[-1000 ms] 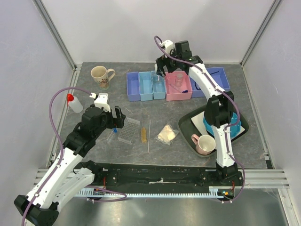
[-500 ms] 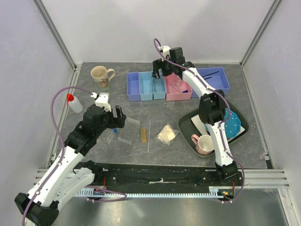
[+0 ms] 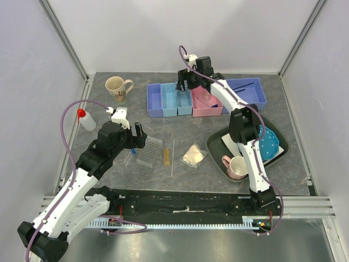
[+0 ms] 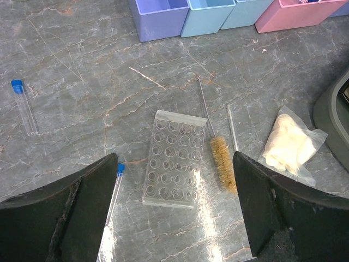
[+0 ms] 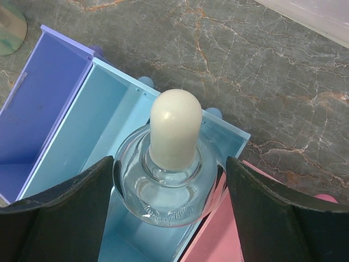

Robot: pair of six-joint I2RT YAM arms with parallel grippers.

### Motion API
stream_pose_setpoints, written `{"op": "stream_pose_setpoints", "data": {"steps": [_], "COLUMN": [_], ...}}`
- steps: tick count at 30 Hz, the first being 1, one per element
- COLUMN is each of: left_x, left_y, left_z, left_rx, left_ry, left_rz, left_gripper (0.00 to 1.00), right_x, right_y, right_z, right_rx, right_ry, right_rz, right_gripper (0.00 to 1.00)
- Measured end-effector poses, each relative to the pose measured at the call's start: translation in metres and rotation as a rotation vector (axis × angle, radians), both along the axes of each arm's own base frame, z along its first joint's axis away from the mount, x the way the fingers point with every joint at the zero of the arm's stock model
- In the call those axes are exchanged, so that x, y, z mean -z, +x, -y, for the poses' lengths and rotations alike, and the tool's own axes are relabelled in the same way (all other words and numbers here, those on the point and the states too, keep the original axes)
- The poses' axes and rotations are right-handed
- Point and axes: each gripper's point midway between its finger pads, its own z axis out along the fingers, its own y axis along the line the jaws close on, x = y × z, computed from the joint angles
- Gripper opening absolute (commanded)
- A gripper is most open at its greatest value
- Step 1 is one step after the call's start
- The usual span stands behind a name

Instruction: Organize the chemistry lab equipment

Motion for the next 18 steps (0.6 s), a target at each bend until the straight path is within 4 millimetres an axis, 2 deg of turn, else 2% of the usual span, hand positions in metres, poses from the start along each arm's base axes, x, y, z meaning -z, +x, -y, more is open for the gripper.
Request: {"op": "stream_pose_setpoints", "data": {"steps": [2,6,9,18], "left_x": [0.0,0.0,0.0,-0.0003], "left_y": [0.0,0.0,0.0,-0.0001], "left_z": [0.0,0.0,0.0001,0.0], "left_rx": [0.0,0.0,0.0,0.0], "left_ry": [0.0,0.0,0.0,-0.001], "left_rz": [0.0,0.0,0.0,0.001], "left_gripper": [0.92,0.92,0.92,0.92], "right_x": [0.0001,0.0,0.0,0.0004], "right_y": [0.0001,0.0001,0.0,-0.0005], "right_z": [0.0,-0.0001,-0.0002,-0.0007], "right_rx": [0.002,0.002,0.001,-0.014], "right_ry": [0.001,0.002,0.002,-0.011], "right_rz": [-0.001,-0.002,-0.002,0.01], "right_gripper": [0.77,0.87,0.91,0.92]}}
